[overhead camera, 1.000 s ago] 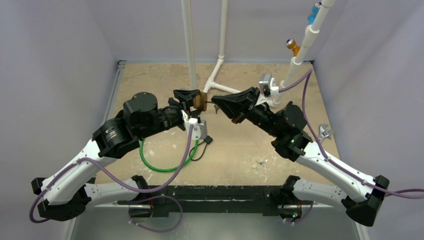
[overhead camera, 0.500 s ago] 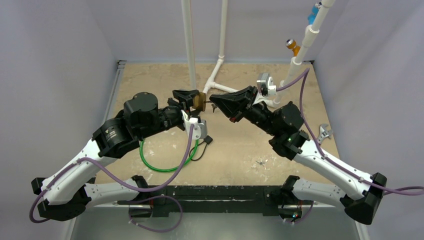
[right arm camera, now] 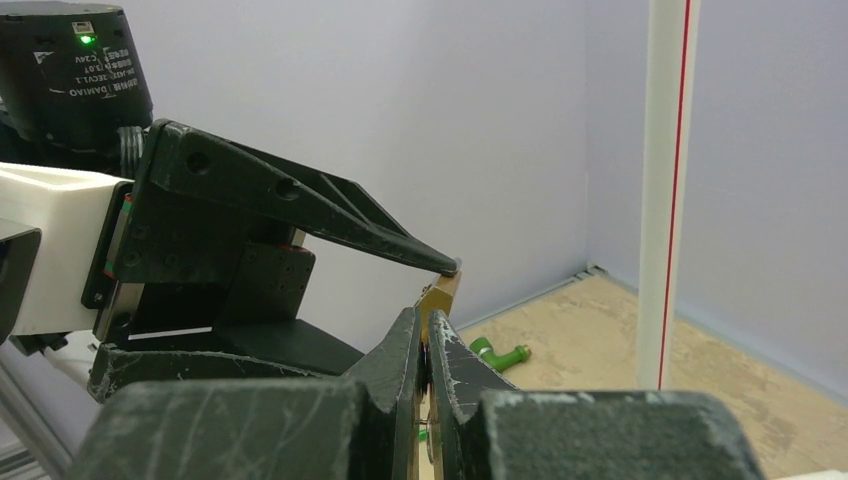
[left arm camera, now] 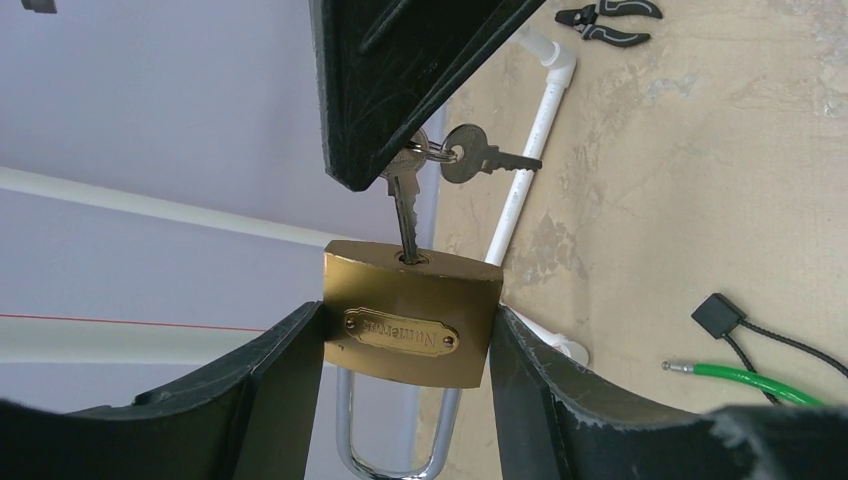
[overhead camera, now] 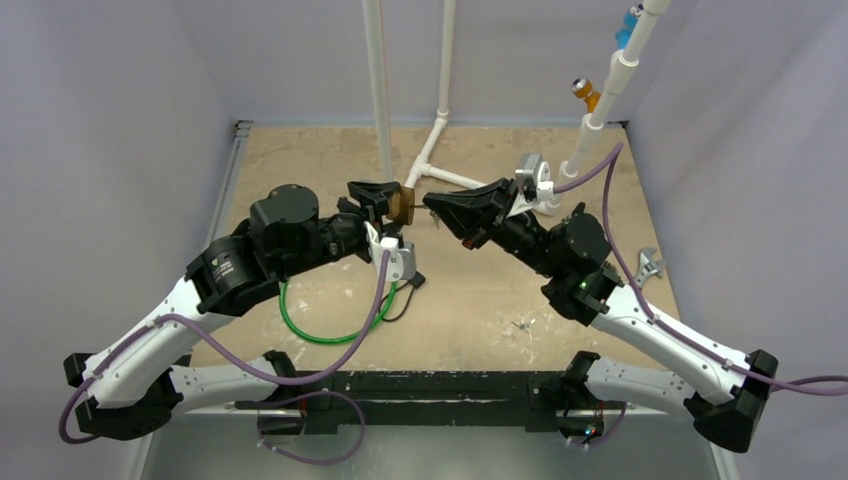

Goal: Unlock with the key
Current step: Unlock the lock.

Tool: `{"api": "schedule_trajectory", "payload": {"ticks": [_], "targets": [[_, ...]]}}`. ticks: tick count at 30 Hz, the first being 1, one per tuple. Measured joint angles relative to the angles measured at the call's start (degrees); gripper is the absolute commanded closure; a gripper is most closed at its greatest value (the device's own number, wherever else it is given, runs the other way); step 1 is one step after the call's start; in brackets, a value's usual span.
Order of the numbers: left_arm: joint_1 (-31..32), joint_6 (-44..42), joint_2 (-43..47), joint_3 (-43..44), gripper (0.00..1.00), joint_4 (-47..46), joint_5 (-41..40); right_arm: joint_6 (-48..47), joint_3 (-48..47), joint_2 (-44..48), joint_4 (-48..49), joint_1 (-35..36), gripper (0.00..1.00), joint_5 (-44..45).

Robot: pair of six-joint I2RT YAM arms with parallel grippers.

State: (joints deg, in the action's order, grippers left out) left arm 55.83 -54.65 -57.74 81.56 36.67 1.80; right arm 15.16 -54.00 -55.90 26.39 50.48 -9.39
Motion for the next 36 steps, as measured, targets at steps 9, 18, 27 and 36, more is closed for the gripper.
{"api": "schedule_trajectory", "payload": {"ticks": [9, 18, 27, 36], "targets": [[0.13, 0.0, -0.39, 0.13, 1.0, 0.0, 0.15, -0.24, 0.02, 0.57, -1.11, 0.09, 1.0, 0.57], [0.17, -0.02, -1.18, 0.76, 1.0, 0.55, -1.01, 0.26, 0.02, -0.48, 0.31, 0.63, 1.0, 0.42], [0.2, -0.5, -1.55, 0.98, 1.0, 1.16, -4.24, 0.28, 0.28, -2.6, 3.28, 1.99, 1.0, 1.51], [0.31, -0.42, -1.73, 2.95, 1.0, -0.66, -4.9, 1.01, 3.63, -1.84, 4.11, 2.27, 1.0, 2.29]]}}
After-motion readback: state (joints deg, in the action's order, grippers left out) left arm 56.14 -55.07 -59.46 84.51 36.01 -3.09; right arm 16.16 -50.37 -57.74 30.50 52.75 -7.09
